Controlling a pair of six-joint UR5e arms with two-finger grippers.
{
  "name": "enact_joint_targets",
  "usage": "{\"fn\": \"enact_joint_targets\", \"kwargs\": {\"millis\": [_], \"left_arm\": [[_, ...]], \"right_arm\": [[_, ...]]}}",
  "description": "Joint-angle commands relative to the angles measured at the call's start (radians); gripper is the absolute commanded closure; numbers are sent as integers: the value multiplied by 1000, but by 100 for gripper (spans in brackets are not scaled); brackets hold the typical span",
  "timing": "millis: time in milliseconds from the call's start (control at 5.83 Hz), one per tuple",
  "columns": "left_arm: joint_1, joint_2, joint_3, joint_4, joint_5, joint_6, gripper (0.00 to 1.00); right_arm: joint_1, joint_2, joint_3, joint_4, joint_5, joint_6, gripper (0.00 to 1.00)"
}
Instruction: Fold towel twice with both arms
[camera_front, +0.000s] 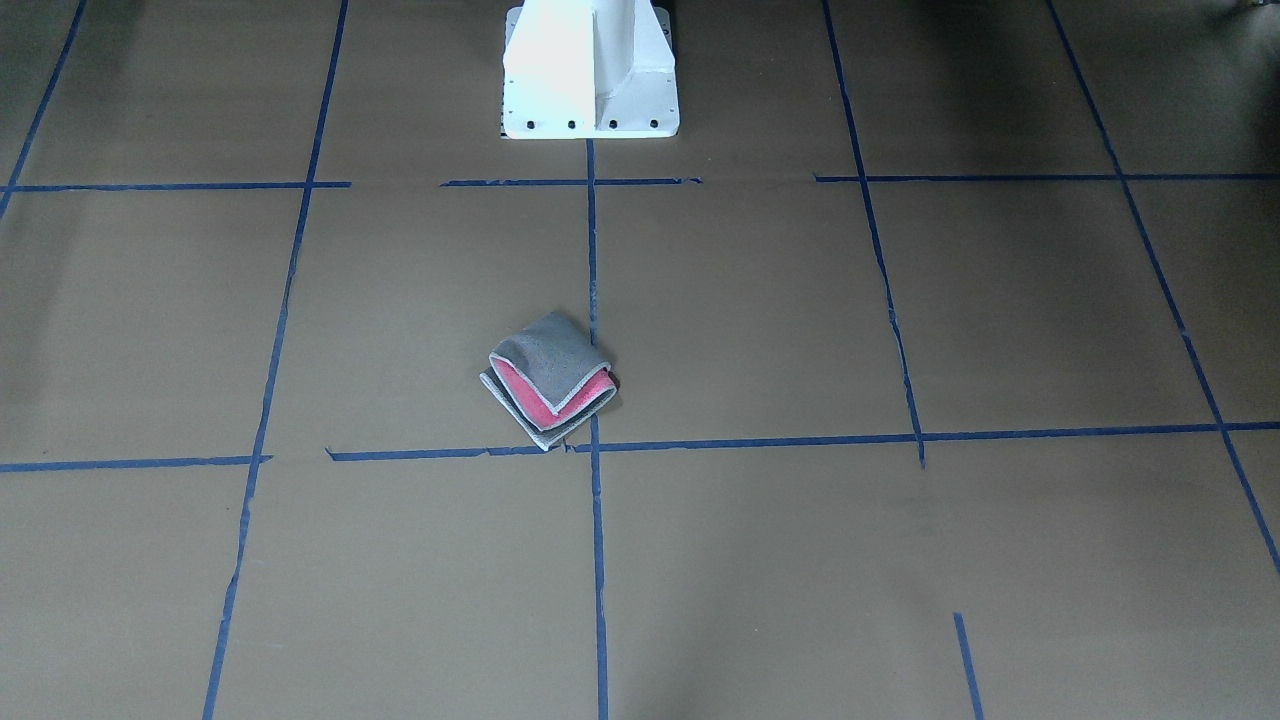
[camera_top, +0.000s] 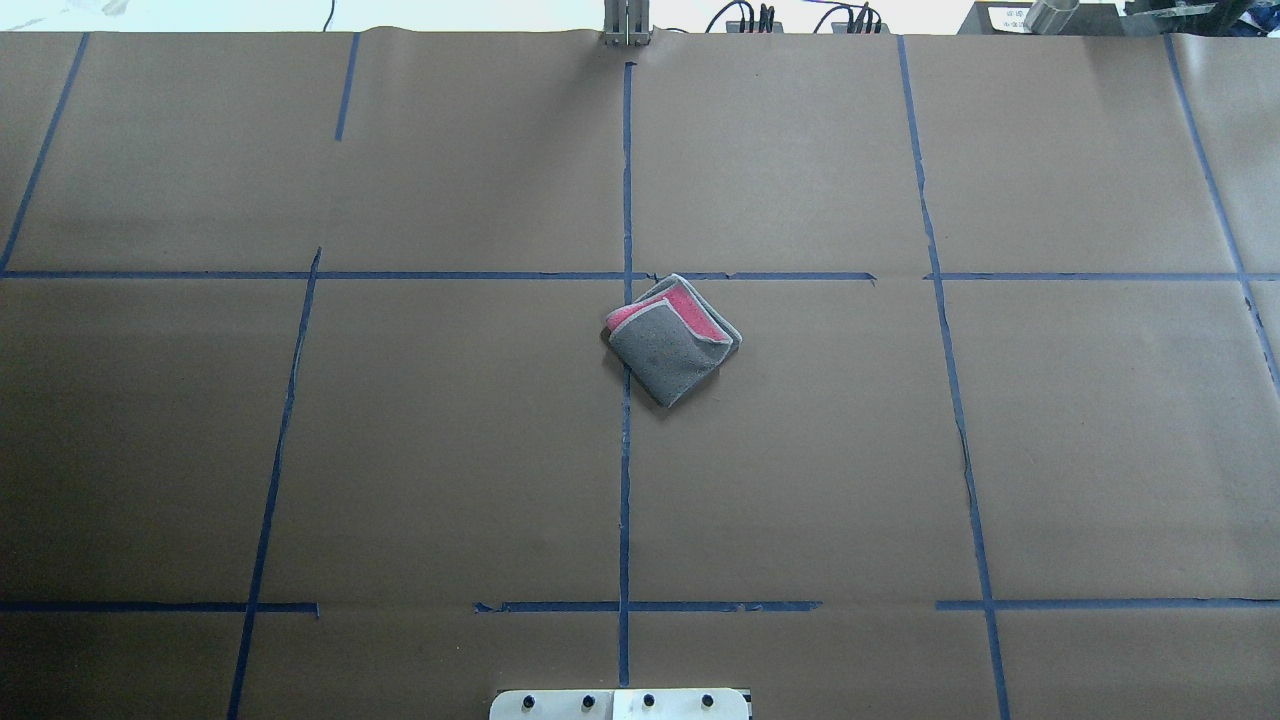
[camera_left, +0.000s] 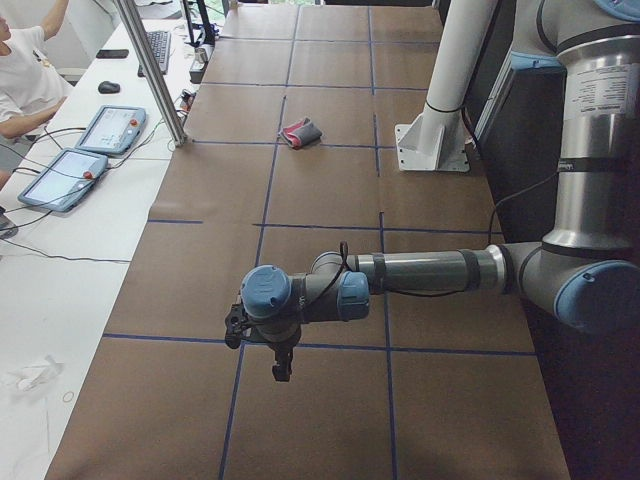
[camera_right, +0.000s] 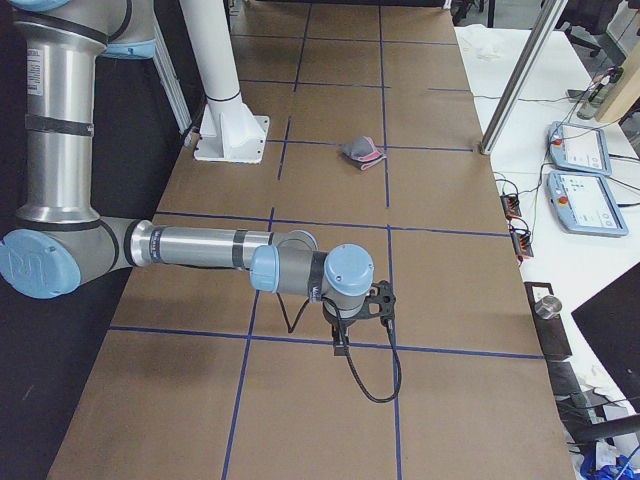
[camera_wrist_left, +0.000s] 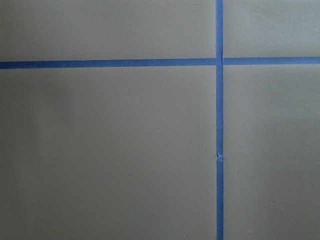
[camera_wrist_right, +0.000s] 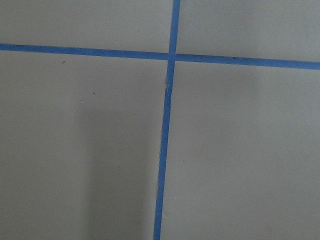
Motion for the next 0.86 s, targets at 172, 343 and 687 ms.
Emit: {"fn": "enact_joint_targets", "kwargs": {"millis": [172,343,687], "left_arm": [[1,-3,1,0,0,0,0],[1,-3,-1,0,0,-2,0],[1,-3,-1,0,0,-2,0]], "right_arm": [[2,-2,-22,0,1,27,0],[2,-2,-29,2,1,27,0],[5,-2,-30,2,1,27,0]]}}
